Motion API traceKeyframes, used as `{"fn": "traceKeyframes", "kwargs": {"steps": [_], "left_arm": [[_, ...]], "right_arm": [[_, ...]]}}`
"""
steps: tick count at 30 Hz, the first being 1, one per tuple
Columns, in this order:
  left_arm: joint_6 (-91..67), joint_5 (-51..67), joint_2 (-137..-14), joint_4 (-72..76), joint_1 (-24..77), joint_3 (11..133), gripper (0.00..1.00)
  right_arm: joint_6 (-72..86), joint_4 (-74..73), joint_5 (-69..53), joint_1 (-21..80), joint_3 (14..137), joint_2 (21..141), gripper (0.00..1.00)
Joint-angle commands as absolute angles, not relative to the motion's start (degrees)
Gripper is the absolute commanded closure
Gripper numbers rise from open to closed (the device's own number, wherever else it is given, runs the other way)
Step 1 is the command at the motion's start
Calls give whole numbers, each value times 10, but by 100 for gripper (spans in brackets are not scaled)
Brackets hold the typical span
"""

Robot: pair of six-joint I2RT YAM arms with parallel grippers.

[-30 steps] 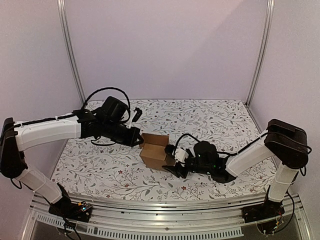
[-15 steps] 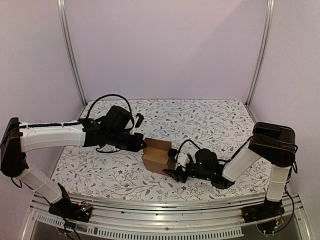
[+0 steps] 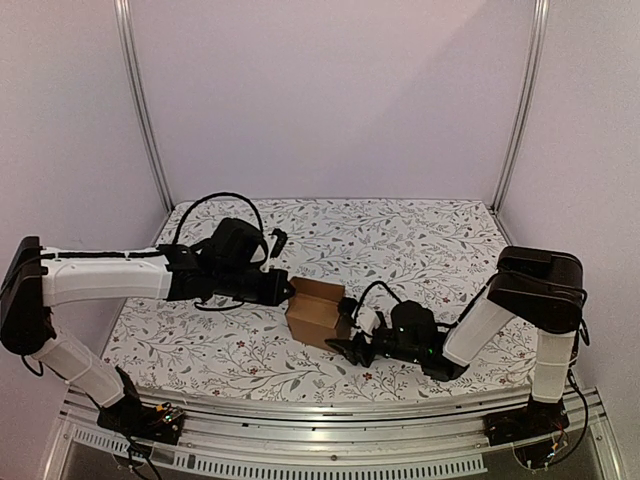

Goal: Fold the paper box

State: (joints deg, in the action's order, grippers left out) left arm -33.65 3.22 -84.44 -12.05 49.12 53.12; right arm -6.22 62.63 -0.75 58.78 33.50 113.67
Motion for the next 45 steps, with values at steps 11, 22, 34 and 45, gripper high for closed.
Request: {"fn": "traceKeyframes", "kwargs": {"steps": [11,22,34,45], "left_arm": [[-349,98,-841,-194,540,464,100],[-351,68,-829,-197,550,429,100],[-362,42,-849,-199,573,428,100],[-368,11,-864,-229,582,466,100]], "right_arm": [[-38,603,70,575,328,1147,66],[-29,606,77,578,325,1147,65],[-21,615,88,582,314,1140,58],[-14,624,86,582,292,1092,26]]}}
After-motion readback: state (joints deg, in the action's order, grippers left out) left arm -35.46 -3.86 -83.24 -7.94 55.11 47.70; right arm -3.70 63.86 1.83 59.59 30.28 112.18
